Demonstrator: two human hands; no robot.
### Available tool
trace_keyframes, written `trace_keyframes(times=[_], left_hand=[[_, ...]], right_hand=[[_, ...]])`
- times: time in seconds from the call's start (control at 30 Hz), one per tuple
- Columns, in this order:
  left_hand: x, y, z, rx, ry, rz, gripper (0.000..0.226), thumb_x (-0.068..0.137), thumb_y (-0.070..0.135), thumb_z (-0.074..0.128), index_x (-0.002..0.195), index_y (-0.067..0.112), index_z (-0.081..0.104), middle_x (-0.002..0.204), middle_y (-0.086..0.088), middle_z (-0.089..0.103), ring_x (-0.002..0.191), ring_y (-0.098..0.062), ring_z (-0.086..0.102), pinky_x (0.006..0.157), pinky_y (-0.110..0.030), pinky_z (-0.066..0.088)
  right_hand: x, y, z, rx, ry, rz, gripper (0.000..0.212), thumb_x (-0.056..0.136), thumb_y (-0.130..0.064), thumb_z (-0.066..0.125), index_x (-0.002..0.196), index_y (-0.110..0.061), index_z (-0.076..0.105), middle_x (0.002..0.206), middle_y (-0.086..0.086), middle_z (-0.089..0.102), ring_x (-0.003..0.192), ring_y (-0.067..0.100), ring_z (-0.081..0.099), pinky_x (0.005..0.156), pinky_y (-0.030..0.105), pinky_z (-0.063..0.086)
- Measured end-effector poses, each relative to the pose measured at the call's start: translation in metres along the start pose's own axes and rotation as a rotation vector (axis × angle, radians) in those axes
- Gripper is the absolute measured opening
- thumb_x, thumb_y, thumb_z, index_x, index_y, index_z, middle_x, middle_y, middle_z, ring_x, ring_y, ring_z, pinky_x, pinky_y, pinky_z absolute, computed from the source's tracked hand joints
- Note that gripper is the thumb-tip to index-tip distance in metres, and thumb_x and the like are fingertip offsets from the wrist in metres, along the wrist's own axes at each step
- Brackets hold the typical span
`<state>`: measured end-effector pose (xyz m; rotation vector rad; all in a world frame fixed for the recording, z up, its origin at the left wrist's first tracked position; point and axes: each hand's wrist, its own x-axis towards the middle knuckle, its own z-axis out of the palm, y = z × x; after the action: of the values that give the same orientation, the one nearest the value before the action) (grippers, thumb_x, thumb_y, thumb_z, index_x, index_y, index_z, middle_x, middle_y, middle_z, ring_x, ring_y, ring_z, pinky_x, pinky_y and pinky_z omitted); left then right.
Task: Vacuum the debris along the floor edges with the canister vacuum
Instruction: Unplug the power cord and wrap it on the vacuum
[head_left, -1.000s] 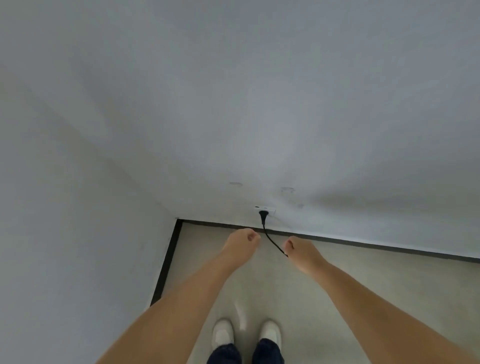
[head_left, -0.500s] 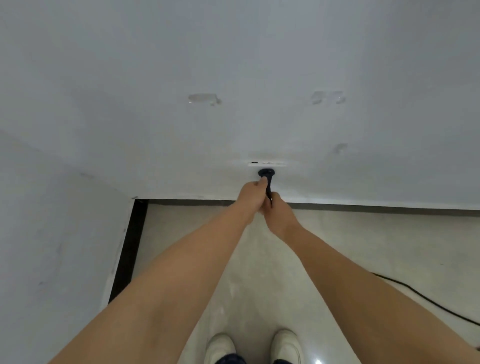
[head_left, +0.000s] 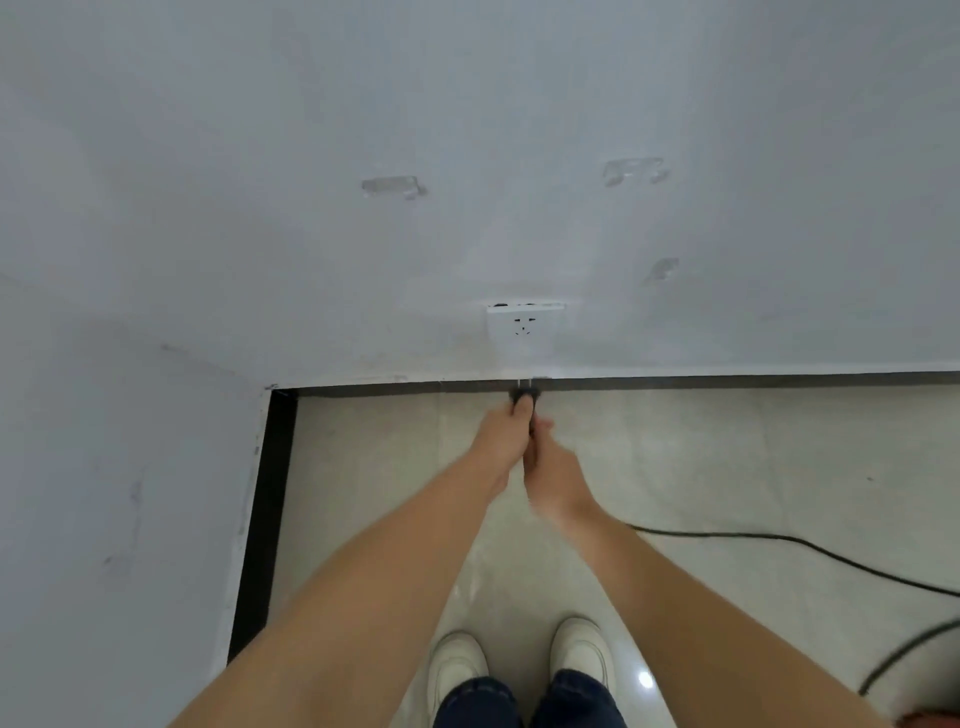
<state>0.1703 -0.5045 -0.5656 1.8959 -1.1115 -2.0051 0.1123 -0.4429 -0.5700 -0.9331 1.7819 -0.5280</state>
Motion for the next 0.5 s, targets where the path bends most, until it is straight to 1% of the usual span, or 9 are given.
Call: trace_keyframes(times=[0.07, 0.1, 0.17, 0.23, 0.3, 0.37, 0.4, 0.43, 0.5], left_hand=[[-0.027, -0.029, 0.003, 0.000, -0.025, -0.072, 0.039, 0.106, 0.026, 0.032, 0.115, 0.003, 0.061, 0.114, -0.002, 0.067, 0.100, -0.011, 0.057, 0.079, -0.018, 0.039], [-0.036, -0.036, 0.004, -0.012, -0.019, -0.097, 0.040, 0.106, 0.027, 0.031, 0.113, 0.004, 0.063, 0.113, 0.000, 0.066, 0.103, -0.011, 0.057, 0.077, -0.017, 0.040], [-0.057, -0.028, 0.007, -0.024, -0.004, -0.071, 0.042, 0.106, 0.027, 0.030, 0.100, 0.007, 0.065, 0.112, 0.001, 0.066, 0.106, -0.010, 0.056, 0.083, -0.020, 0.037], [-0.083, -0.003, 0.008, -0.034, 0.007, -0.021, 0.038, 0.106, 0.026, 0.029, 0.097, 0.009, 0.062, 0.100, 0.001, 0.070, 0.093, -0.003, 0.056, 0.089, -0.025, 0.034], [-0.112, 0.028, 0.008, -0.119, -0.002, 0.022, 0.031, 0.106, 0.024, 0.032, 0.089, 0.010, 0.055, 0.072, 0.001, 0.071, 0.070, -0.007, 0.063, 0.089, -0.033, 0.046], [-0.147, 0.063, 0.010, -0.208, -0.042, 0.052, 0.029, 0.105, 0.024, 0.035, 0.082, 0.012, 0.048, 0.051, 0.002, 0.059, 0.043, -0.012, 0.056, 0.075, -0.037, 0.053], [-0.167, 0.083, 0.012, -0.216, -0.063, 0.076, 0.029, 0.104, 0.025, 0.036, 0.081, 0.012, 0.047, 0.048, 0.002, 0.052, 0.037, -0.012, 0.048, 0.063, -0.033, 0.054], [-0.187, 0.105, 0.016, -0.207, -0.091, 0.102, 0.028, 0.104, 0.025, 0.037, 0.081, 0.012, 0.047, 0.047, 0.003, 0.047, 0.036, -0.012, 0.041, 0.053, -0.027, 0.051], [-0.228, 0.147, 0.026, -0.164, -0.175, 0.162, 0.027, 0.103, 0.026, 0.038, 0.082, 0.012, 0.046, 0.047, 0.003, 0.040, 0.037, -0.012, 0.032, 0.044, -0.022, 0.042]], right_hand=[[-0.034, 0.010, 0.007, 0.001, -0.076, 0.049, 0.037, 0.105, -0.021, 0.026, 0.140, -0.018, 0.038, 0.104, 0.006, 0.062, 0.078, 0.009, 0.053, 0.060, 0.014, 0.039], [-0.044, 0.013, 0.009, -0.006, -0.085, 0.058, 0.036, 0.105, -0.020, 0.027, 0.138, -0.018, 0.040, 0.106, 0.007, 0.063, 0.079, 0.010, 0.054, 0.061, 0.014, 0.039], [-0.061, 0.011, 0.003, -0.033, -0.096, 0.080, 0.022, 0.105, -0.022, 0.030, 0.118, -0.016, 0.048, 0.095, 0.005, 0.064, 0.070, 0.010, 0.052, 0.056, 0.018, 0.037], [-0.079, 0.002, -0.015, -0.084, -0.088, 0.118, 0.019, 0.104, -0.025, 0.035, 0.089, -0.016, 0.044, 0.073, -0.002, 0.053, 0.056, 0.009, 0.045, 0.049, 0.020, 0.031], [-0.102, -0.010, -0.040, -0.165, -0.077, 0.139, 0.027, 0.102, -0.024, 0.039, 0.076, -0.019, 0.038, 0.069, -0.003, 0.047, 0.056, 0.011, 0.042, 0.051, 0.024, 0.030], [-0.129, -0.026, -0.068, -0.244, -0.050, 0.158, 0.026, 0.100, -0.022, 0.041, 0.075, -0.016, 0.040, 0.076, 0.002, 0.050, 0.067, 0.017, 0.046, 0.060, 0.028, 0.032], [-0.143, -0.034, -0.083, -0.266, -0.023, 0.170, 0.026, 0.099, -0.022, 0.041, 0.074, -0.016, 0.040, 0.080, 0.003, 0.051, 0.073, 0.018, 0.046, 0.064, 0.028, 0.033], [-0.158, -0.043, -0.099, -0.281, 0.015, 0.185, 0.028, 0.099, -0.022, 0.041, 0.072, -0.017, 0.040, 0.082, 0.004, 0.052, 0.076, 0.019, 0.046, 0.067, 0.028, 0.032], [-0.189, -0.057, -0.129, -0.297, 0.113, 0.211, 0.027, 0.099, -0.023, 0.041, 0.073, -0.014, 0.041, 0.083, 0.007, 0.053, 0.078, 0.021, 0.046, 0.067, 0.028, 0.032]])
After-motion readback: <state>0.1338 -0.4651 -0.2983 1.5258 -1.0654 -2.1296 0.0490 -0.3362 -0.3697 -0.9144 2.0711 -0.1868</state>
